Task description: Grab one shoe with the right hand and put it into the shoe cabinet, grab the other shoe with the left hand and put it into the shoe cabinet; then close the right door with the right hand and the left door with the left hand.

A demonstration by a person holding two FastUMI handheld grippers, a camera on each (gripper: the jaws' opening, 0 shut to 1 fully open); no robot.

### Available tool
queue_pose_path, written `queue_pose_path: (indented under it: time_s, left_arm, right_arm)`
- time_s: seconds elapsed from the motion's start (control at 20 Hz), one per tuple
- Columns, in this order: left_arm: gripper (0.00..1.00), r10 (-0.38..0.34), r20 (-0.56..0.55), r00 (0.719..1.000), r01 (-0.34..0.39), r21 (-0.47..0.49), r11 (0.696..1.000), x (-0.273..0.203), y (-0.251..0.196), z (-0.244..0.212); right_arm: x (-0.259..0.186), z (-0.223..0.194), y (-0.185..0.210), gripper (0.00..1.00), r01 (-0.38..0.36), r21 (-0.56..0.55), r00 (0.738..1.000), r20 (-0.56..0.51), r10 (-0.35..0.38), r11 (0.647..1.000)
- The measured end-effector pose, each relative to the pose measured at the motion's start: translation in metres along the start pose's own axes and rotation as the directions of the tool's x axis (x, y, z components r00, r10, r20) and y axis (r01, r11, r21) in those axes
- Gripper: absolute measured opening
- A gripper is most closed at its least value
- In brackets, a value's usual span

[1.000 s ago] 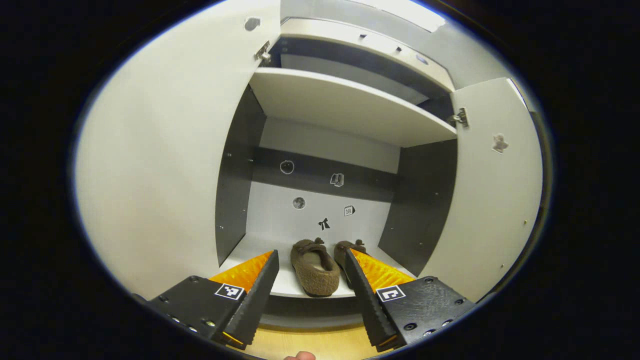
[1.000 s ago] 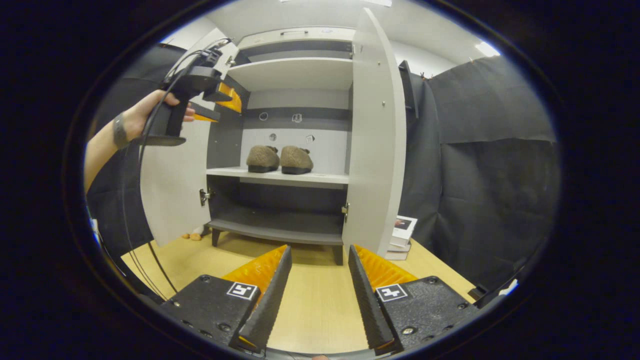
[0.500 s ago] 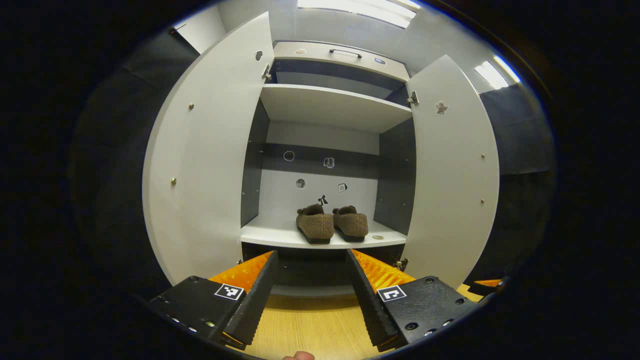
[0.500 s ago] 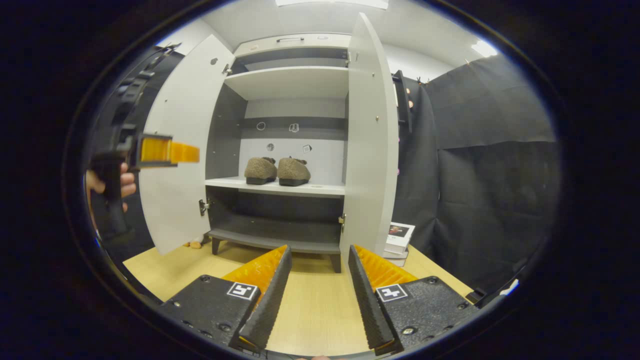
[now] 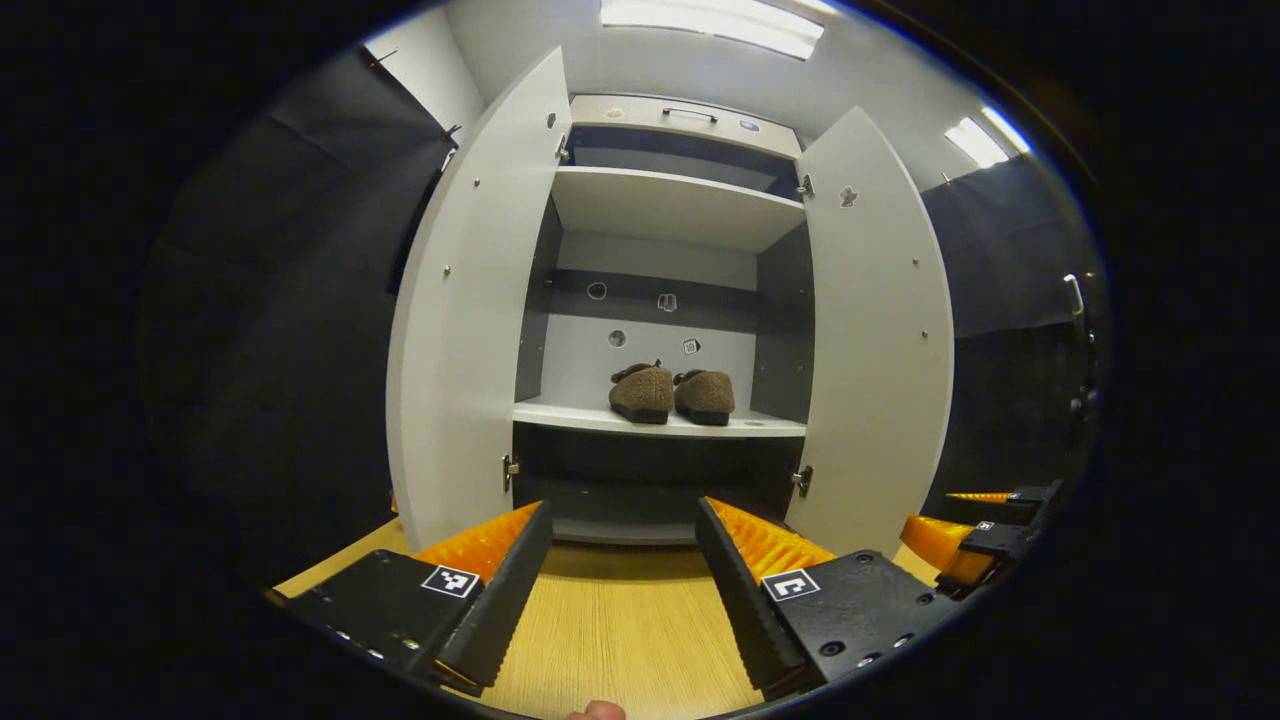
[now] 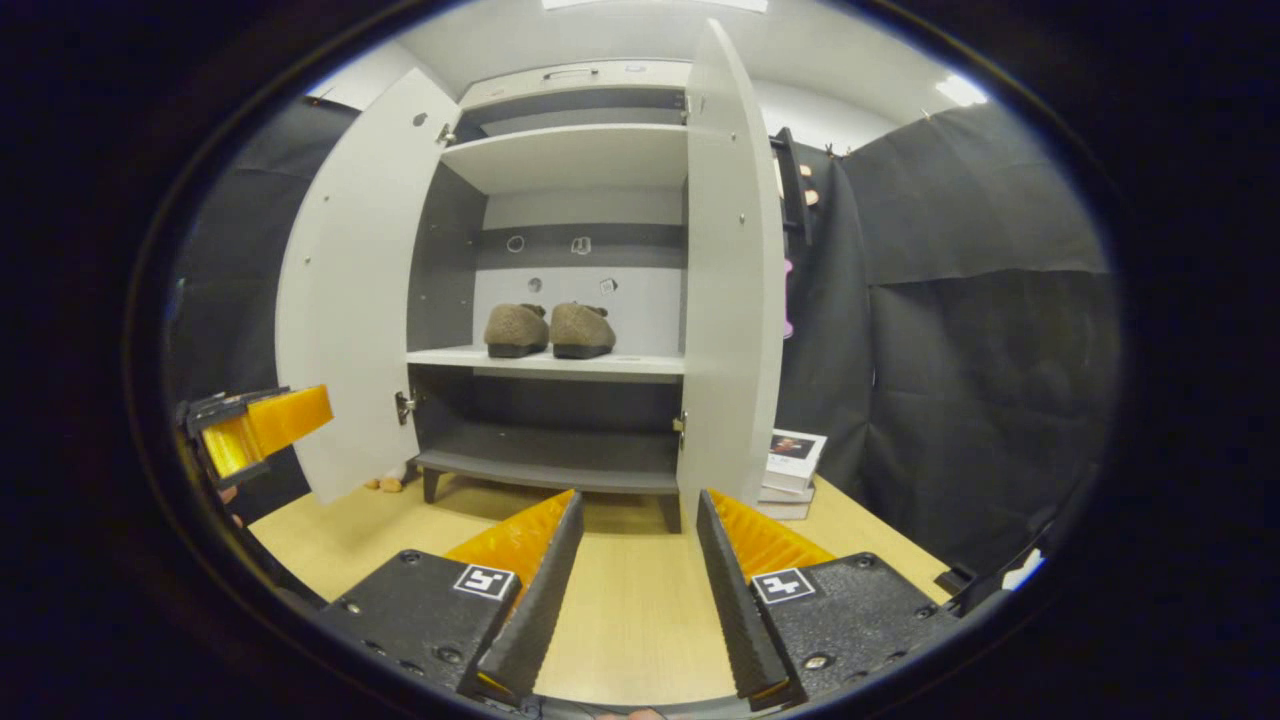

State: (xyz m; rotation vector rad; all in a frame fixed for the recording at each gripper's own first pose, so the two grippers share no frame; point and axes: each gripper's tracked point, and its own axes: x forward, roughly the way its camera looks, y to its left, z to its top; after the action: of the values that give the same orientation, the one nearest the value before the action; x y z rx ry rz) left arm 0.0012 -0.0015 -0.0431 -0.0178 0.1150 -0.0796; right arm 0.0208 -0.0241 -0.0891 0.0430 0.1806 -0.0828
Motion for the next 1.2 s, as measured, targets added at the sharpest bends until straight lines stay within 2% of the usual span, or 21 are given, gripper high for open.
queue_pose_path:
  time_s: [0.15, 0.3, 0.45, 0.55, 0.65, 0.8, 0.9, 0.95, 1.0, 1.15, 1.2]
  left_arm:
    - [0.87, 0.029, -0.002, 1.000, -0.029, -0.028, 0.999, -0.007, 0.005, -0.002]
    - [0.87, 0.038, -0.002, 0.999, -0.038, -0.042, 0.998, -0.013, 0.007, -0.003]
    - [0.87, 0.041, 0.014, 0.999, -0.041, -0.005, 0.999, -0.016, 0.007, -0.002]
    - [0.87, 0.042, 0.009, 0.999, -0.042, 0.000, 0.999, -0.014, 0.007, -0.004]
    - [0.87, 0.035, 0.003, 0.999, -0.035, -0.010, 0.999, -0.016, 0.005, -0.005]
    - [0.87, 0.031, 0.007, 1.000, -0.031, 0.004, 1.000, -0.016, 0.005, -0.004]
    - [0.87, 0.024, 0.011, 1.000, -0.024, 0.017, 1.000, -0.016, 0.005, -0.004]
    - [0.87, 0.022, 0.011, 1.000, -0.022, 0.024, 0.999, -0.016, 0.004, -0.003]
    - [0.87, 0.017, 0.005, 1.000, -0.017, 0.027, 0.999, -0.016, 0.003, -0.005]
    - [0.87, 0.005, -0.017, 1.000, -0.004, 0.031, 0.999, -0.016, -0.001, -0.010]
    - [0.87, 0.007, -0.020, 1.000, -0.006, 0.034, 0.999, -0.018, -0.003, -0.011]
  right_arm:
    - [-0.002, 0.004, 0.000, 0.72, -0.004, 0.011, 1.000, 0.007, 0.004, 1.000]
    - [-0.004, 0.027, -0.019, 0.72, 0.027, 0.010, 0.998, 0.056, -0.027, 1.000]
    - [-0.004, 0.050, -0.059, 0.74, 0.091, 0.034, 0.991, 0.099, -0.094, 0.995]
    - [-0.005, 0.066, -0.092, 0.84, 0.152, 0.025, 0.980, 0.128, -0.154, 0.988]
    - [-0.007, 0.092, -0.123, 0.86, 0.207, 0.018, 0.964, 0.169, -0.207, 0.978]
    - [-0.006, 0.141, -0.156, 0.86, 0.246, 0.025, 0.939, 0.242, -0.245, 0.969]
    - [-0.001, 0.173, -0.173, 0.86, 0.257, 0.035, 0.925, 0.281, -0.256, 0.966]
    - [0.003, 0.186, -0.179, 0.89, 0.256, 0.038, 0.922, 0.291, -0.256, 0.966]
    - [0.010, 0.199, -0.184, 0.87, 0.253, 0.049, 0.921, 0.294, -0.257, 0.966]
    - [0.029, 0.228, -0.195, 0.89, 0.215, 0.091, 0.925, 0.301, -0.233, 0.972]
    - [0.036, 0.237, -0.198, 0.88, 0.208, 0.092, 0.925, 0.306, -0.227, 0.974]
